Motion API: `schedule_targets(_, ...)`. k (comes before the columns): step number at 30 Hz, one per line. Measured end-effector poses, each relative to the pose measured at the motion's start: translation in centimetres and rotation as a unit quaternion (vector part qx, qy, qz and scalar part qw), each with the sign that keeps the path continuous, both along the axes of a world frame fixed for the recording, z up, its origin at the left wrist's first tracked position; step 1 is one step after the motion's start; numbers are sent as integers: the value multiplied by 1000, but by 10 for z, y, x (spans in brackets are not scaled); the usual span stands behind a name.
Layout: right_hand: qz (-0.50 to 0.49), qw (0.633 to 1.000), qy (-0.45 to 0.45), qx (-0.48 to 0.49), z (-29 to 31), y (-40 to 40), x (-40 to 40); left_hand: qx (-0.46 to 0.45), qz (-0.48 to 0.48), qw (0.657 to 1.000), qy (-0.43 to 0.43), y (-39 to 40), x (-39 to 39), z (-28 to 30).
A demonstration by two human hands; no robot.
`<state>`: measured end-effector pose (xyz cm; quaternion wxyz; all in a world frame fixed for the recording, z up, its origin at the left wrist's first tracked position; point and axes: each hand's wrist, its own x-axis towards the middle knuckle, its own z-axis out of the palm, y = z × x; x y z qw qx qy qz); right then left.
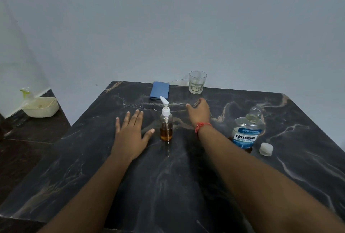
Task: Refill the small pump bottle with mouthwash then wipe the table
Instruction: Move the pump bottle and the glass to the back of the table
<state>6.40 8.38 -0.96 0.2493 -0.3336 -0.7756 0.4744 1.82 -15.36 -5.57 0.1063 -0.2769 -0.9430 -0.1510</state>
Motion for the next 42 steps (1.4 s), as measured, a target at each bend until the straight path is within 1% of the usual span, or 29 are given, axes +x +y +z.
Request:
schedule_targets(4, -59, 998, -37, 10, -10, 35, -45, -8, 19, 999, 34, 1, -1, -5)
schedule_targets(7, -103, 995, -12, 14, -11, 57, -79, -6, 28, 999, 34, 0, -4, -9)
schedule_targets(11, -122, 992, 12, 16, -1, 77, -121, -13, 26, 999, 38, 2, -5, -12)
schedule_targets(16, -126, 991, 35, -20, -1, 89, -153, -12, 24, 999, 38, 1, -6, -14)
schedule_targets(17, -123, 992, 32, -20, 0, 91, -156, -12, 22, 999, 39, 1, -6, -14)
schedule_targets(20, -140, 990, -8, 25, 6, 94, -157, -15, 19, 999, 38, 1, -5, -15)
schedule_targets(24, -142, 988, -29, 46, 8, 81, -144, -10, 18, 999, 32, 0, -5, -14)
schedule_targets(28, -118, 990, -8, 71, 1, 54, -112, -8, 21, 999, 31, 0, -5, -13)
schedule_targets(33, -65, 993, -2, 98, -5, 17, -45, 8, 23, 999, 28, 0, -4, -11)
schedule_targets(36, -53, 995, 10, 87, -8, -8, 6, 11, 23, 999, 32, -1, -1, -9)
schedule_targets(39, -38, 996, 3, 83, -11, -28, 51, 15, 20, 999, 33, -1, 1, -6)
schedule_targets(42, -22, 996, 15, 80, -14, -42, 91, 3, 15, 999, 41, -2, 8, -1)
